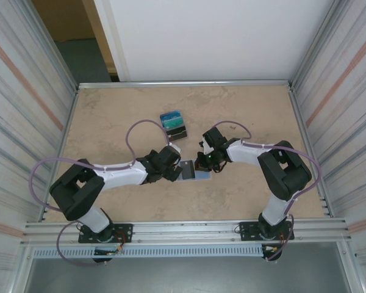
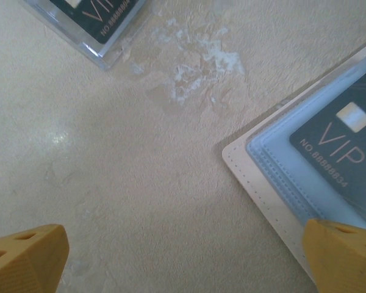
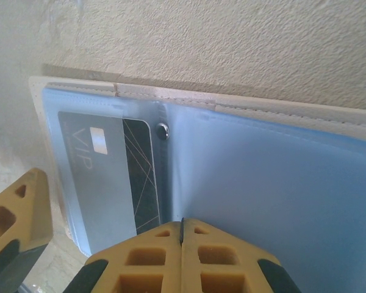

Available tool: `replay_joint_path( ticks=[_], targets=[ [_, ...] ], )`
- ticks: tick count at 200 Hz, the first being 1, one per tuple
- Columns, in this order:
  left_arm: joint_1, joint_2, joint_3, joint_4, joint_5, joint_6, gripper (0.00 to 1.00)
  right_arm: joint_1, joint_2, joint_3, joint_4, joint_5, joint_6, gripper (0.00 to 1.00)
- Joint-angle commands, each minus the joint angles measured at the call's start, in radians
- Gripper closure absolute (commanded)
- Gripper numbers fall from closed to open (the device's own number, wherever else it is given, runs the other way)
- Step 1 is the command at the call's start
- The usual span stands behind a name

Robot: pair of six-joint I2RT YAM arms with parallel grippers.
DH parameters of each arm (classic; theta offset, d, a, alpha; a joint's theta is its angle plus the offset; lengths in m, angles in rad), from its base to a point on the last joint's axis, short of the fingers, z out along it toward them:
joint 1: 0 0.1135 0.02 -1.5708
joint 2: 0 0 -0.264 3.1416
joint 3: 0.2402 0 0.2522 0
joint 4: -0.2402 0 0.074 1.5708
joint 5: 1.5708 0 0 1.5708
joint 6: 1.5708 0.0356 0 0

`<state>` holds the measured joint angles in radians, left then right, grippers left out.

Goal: Take the credit cards out of the card holder

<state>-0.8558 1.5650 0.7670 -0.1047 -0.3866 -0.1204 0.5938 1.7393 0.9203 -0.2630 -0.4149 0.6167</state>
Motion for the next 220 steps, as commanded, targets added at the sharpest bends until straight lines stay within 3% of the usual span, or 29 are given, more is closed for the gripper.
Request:
replay_joint_path(
  ticks=[1,78,220],
  targets=[
    [-0.009,-0.048,0.034,-0.016,-0.015,0.019,0.01,-0.005,-0.041,0.027,-0.022,0.014,-0.014,1.00],
    [-0.009,0.035,0.075,0.025,-0.026,0.080,0.01,-0.006,-0.084,-0.001,0.004,0.004,0.016,0.93],
    [-0.010,0.078,0.046,-0.021,-0.019,0.047,0.01,-0.013,-0.049,-0.057,0.097,-0.072,0.081,0.85]
  ],
)
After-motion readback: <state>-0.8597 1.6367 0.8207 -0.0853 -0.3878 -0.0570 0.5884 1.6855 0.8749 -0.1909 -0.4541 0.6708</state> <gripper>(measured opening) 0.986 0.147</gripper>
